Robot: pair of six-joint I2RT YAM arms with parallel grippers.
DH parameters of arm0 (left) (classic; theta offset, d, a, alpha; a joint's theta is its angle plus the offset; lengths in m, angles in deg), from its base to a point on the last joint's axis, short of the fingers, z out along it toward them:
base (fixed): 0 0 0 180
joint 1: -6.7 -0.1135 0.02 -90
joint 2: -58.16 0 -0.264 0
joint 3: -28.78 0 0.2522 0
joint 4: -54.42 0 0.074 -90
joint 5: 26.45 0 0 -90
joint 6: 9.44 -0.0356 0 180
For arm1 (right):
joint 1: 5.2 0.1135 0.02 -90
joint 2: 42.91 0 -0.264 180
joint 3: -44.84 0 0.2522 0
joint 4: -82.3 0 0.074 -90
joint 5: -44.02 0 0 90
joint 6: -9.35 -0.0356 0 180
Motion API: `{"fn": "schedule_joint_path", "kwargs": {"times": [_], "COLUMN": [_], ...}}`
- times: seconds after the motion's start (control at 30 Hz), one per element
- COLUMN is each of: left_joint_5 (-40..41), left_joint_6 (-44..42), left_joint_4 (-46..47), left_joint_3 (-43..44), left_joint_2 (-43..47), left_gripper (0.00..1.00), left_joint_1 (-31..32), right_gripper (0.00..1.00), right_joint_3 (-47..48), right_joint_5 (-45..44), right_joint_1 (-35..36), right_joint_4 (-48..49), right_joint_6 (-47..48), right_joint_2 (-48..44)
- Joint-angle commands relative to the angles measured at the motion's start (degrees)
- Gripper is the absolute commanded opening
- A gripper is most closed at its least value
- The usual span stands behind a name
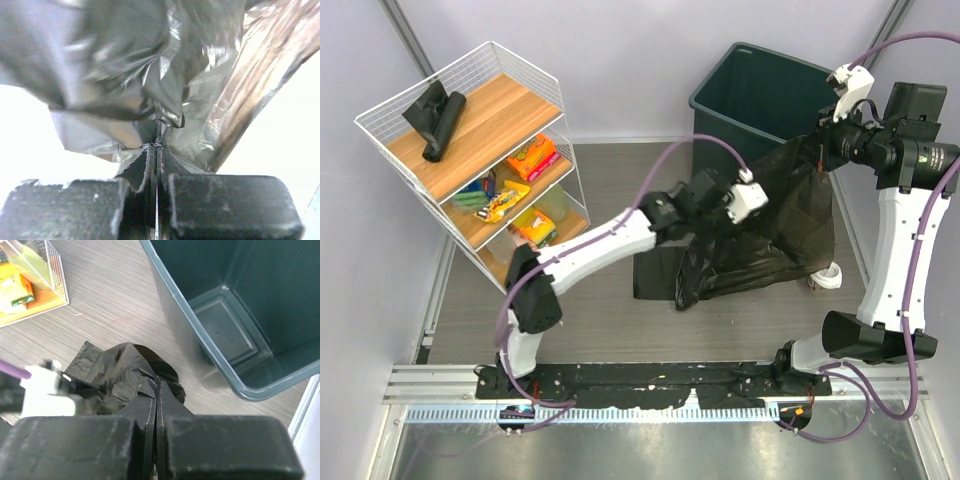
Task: Put the trash bags into the trash bin
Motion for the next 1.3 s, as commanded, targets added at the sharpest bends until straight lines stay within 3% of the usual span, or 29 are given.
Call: {"fn": "schedule_joint_path", "kwargs": {"times": [0.0,0.17,0.43,0.8,0.83,0.87,0.97,1.03,1.17,1.27], "left_joint_5": [-20.6,-32.6,-36.5,-20.5,-19.6,-18.7,-16.1,-14.7,-12.2,-11.3], "left_joint_6": [-2.0,-3.9,0.4,10.7,11.4,12.3,13.6,14.6,14.7,14.3], "left_joint_4": [-5.8,-10.9,-11.8,-11.1,-10.2,-9.0,-8.1,-7.3,-6.0,-5.5], "left_joint_3": [3.3,7.7,16.8,33.5,33.6,33.4,36.6,38.6,40.4,40.5], "left_joint_2": [11.3,12.8,12.3,14.6,15.1,15.7,15.4,14.8,15.3,16.3], "left_gripper": [0.0,0.0,0.0,0.0,0.0,0.0,0.0,0.0,0.0,0.0], "left_joint_1": [-7.6,-15.3,-20.3,-25.5,-26.0,-26.5,-27.6,-28.5,-30.8,-32.1], "right_gripper": [0.01,0.01,0.01,0.02,0.07,0.21,0.33,0.49,0.72,0.82], "right_joint_3": [-1.5,-4.0,-2.2,6.5,7.1,7.3,8.4,9.8,14.3,15.7], "right_joint_5": [-1.1,-1.5,-0.9,5.9,6.4,6.5,5.6,4.7,3.5,1.8], "right_joint_1": [0.2,0.2,0.3,0.7,1.3,1.9,4.7,6.4,7.0,7.0], "right_joint_4": [0.1,0.0,1.0,3.8,3.9,4.2,5.9,6.9,7.3,7.3], "right_joint_6": [1.7,2.6,2.0,-2.9,-3.1,-3.2,-4.6,-6.1,-6.9,-6.8], "right_joint_2": [-0.2,-1.1,-1.2,3.7,4.1,4.3,5.1,5.5,7.3,8.1]}}
